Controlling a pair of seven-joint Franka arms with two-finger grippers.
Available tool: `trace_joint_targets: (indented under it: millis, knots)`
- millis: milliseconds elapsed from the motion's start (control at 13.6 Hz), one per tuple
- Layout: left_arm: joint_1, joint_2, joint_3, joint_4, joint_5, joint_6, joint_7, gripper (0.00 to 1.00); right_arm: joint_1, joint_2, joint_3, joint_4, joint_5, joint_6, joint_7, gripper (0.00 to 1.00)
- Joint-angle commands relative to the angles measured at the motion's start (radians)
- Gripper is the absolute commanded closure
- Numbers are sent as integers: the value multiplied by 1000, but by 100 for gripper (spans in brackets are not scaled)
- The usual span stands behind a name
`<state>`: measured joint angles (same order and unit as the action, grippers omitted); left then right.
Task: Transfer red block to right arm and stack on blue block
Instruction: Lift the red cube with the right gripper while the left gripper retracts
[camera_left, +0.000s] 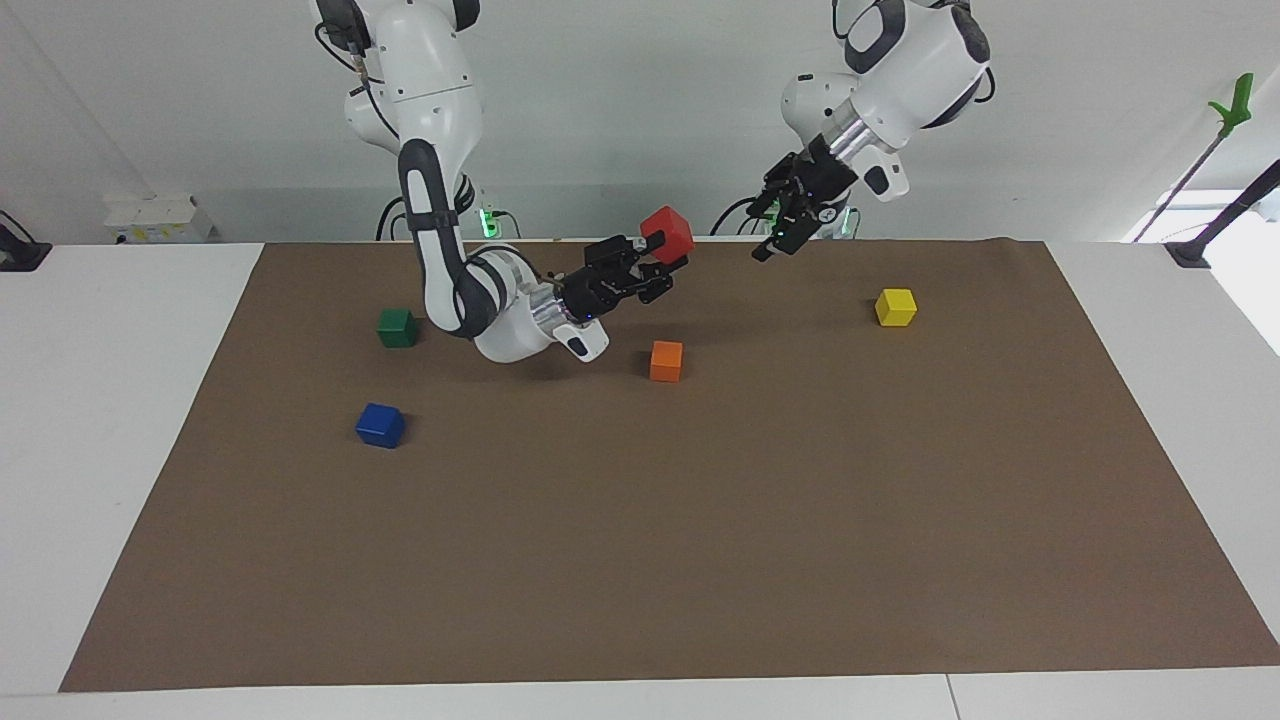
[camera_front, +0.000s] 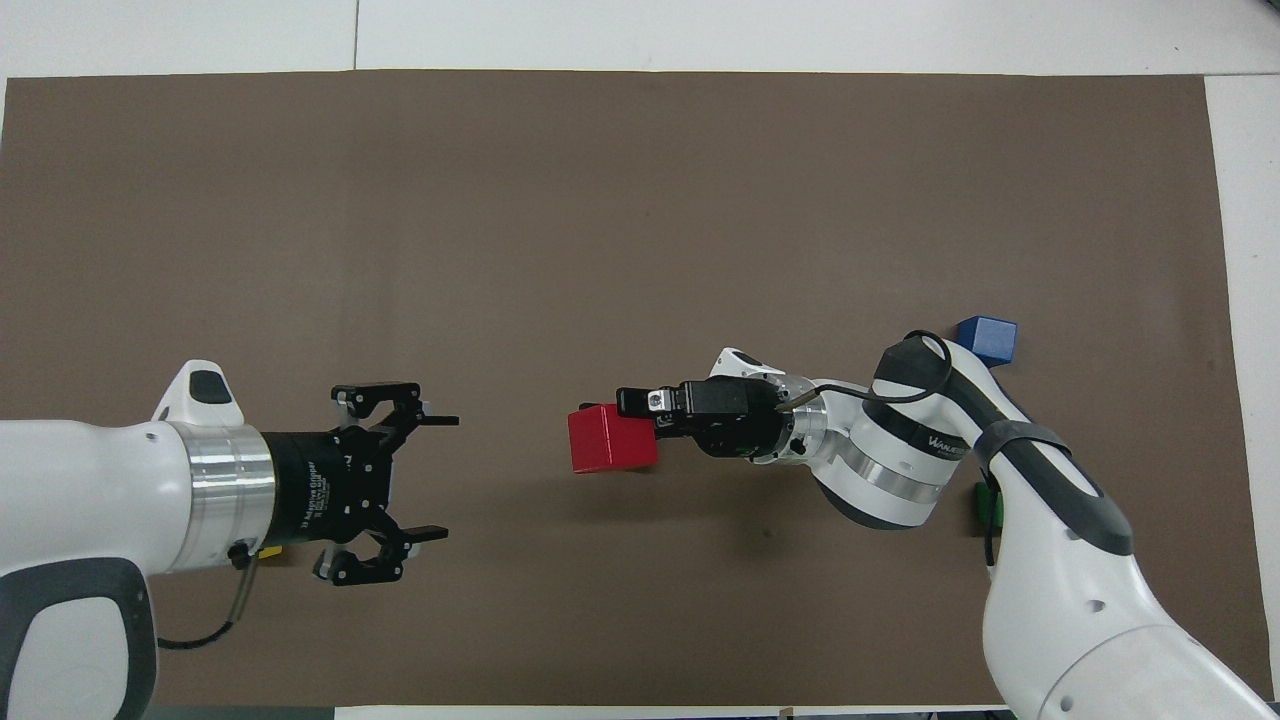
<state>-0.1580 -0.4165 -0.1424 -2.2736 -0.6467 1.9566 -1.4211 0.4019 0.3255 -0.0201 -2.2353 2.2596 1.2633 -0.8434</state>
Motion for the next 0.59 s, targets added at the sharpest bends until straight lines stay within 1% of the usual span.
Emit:
trace_joint_targets:
  millis: [0, 221, 294, 441, 515]
  knots:
    - [95, -16, -10, -10, 103, -25, 228, 0, -31, -48, 5, 31, -77, 135, 55, 100]
    - [190, 16, -6, 38, 257, -25, 542, 0, -31, -69, 5, 69, -92, 259, 113, 100]
    - [216, 34, -6, 63, 328, -30, 612, 0, -31, -75, 5, 83, -121, 310, 125, 100]
    - [230, 79, 1, 150, 482, -100, 659, 0, -28, -101, 5, 95, -167, 410, 168, 100]
    - [248, 106, 19, 210, 522, -157, 735, 0, -23, -123, 5, 100, -193, 457, 196, 100]
